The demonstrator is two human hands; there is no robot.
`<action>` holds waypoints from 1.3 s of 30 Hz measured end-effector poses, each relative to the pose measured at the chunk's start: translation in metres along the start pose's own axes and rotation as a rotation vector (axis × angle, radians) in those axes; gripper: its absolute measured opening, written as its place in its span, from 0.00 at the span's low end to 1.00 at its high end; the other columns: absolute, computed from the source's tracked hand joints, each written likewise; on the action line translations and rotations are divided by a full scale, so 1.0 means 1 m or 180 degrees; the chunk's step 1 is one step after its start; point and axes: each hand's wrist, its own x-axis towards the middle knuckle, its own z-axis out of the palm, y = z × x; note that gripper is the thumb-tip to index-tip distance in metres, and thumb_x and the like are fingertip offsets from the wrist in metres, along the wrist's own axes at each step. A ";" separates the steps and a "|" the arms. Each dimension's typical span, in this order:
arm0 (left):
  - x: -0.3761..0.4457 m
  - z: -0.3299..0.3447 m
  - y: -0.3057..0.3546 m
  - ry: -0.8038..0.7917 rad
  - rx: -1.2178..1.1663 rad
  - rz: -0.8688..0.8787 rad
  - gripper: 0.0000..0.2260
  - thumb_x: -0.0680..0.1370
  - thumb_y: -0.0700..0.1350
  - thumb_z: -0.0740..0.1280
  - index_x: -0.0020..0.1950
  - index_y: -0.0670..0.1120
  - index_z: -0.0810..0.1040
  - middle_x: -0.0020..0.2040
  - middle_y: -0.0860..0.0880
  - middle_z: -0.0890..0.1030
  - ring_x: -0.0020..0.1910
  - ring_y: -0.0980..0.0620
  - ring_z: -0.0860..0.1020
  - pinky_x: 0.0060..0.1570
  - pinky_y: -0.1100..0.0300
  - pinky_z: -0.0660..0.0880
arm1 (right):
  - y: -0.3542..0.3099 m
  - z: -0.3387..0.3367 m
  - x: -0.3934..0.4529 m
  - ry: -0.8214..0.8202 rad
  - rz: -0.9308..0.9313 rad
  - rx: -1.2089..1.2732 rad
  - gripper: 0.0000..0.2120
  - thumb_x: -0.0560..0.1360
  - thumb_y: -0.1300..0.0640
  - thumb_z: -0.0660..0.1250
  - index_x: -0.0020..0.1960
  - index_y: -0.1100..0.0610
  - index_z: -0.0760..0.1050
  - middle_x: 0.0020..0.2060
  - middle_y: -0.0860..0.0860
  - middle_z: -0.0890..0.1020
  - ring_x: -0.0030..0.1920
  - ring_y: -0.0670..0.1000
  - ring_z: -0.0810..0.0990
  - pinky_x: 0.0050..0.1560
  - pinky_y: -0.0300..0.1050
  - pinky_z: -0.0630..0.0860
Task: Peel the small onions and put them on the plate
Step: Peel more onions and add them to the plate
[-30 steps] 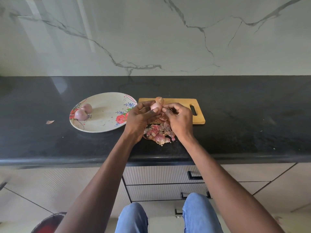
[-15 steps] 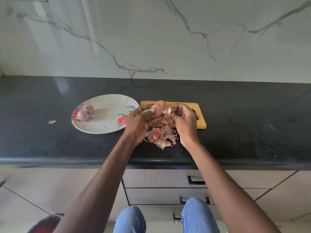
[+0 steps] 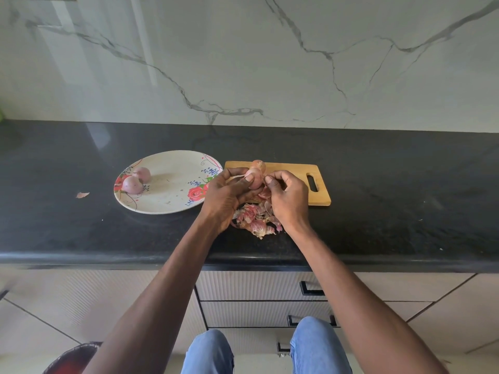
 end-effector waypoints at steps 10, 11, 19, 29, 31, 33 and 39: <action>0.002 -0.005 0.000 0.0150 0.0218 0.0255 0.21 0.67 0.37 0.77 0.57 0.39 0.78 0.53 0.39 0.85 0.51 0.41 0.84 0.53 0.48 0.81 | 0.003 -0.005 -0.003 0.0238 -0.0277 -0.0286 0.13 0.76 0.68 0.70 0.59 0.58 0.83 0.56 0.50 0.84 0.57 0.42 0.78 0.57 0.26 0.72; 0.002 -0.006 0.000 0.0160 0.0308 0.0268 0.20 0.67 0.38 0.77 0.57 0.39 0.79 0.52 0.40 0.85 0.51 0.42 0.83 0.52 0.48 0.80 | 0.002 -0.005 -0.003 0.0233 -0.0220 -0.0169 0.11 0.78 0.64 0.70 0.59 0.58 0.83 0.55 0.49 0.85 0.56 0.42 0.79 0.57 0.27 0.73; -0.001 -0.003 -0.003 -0.0222 0.0785 0.0384 0.17 0.73 0.37 0.73 0.62 0.42 0.81 0.56 0.44 0.85 0.55 0.44 0.84 0.59 0.48 0.79 | 0.001 -0.008 0.002 -0.0689 0.0641 0.1469 0.14 0.77 0.62 0.71 0.62 0.56 0.82 0.57 0.51 0.85 0.59 0.48 0.83 0.59 0.42 0.79; -0.001 -0.004 -0.004 -0.0079 0.1181 0.0527 0.12 0.80 0.39 0.69 0.63 0.41 0.82 0.55 0.43 0.86 0.55 0.42 0.84 0.62 0.45 0.79 | 0.007 -0.005 0.003 -0.0404 0.0603 0.1335 0.13 0.77 0.60 0.72 0.60 0.62 0.82 0.53 0.53 0.86 0.54 0.47 0.85 0.55 0.39 0.79; -0.004 -0.002 -0.005 -0.0109 0.1290 0.0595 0.13 0.80 0.38 0.69 0.65 0.41 0.81 0.54 0.44 0.86 0.54 0.45 0.85 0.58 0.50 0.80 | 0.008 -0.005 0.005 -0.0318 0.0581 0.1332 0.11 0.75 0.61 0.73 0.57 0.61 0.84 0.51 0.53 0.87 0.53 0.49 0.85 0.56 0.42 0.80; -0.004 -0.002 -0.006 -0.0121 0.1365 0.0661 0.15 0.79 0.37 0.69 0.66 0.40 0.80 0.55 0.44 0.86 0.54 0.45 0.85 0.57 0.51 0.81 | 0.011 -0.006 0.007 -0.0217 0.0465 0.1299 0.08 0.74 0.63 0.74 0.53 0.59 0.85 0.49 0.52 0.87 0.53 0.50 0.85 0.57 0.47 0.80; -0.003 -0.003 -0.005 -0.0007 0.1544 0.0746 0.18 0.76 0.36 0.74 0.66 0.40 0.80 0.56 0.46 0.86 0.55 0.49 0.84 0.55 0.56 0.80 | 0.017 -0.003 0.013 -0.0107 0.0205 0.0863 0.05 0.74 0.65 0.74 0.49 0.59 0.85 0.46 0.51 0.87 0.50 0.51 0.85 0.56 0.54 0.81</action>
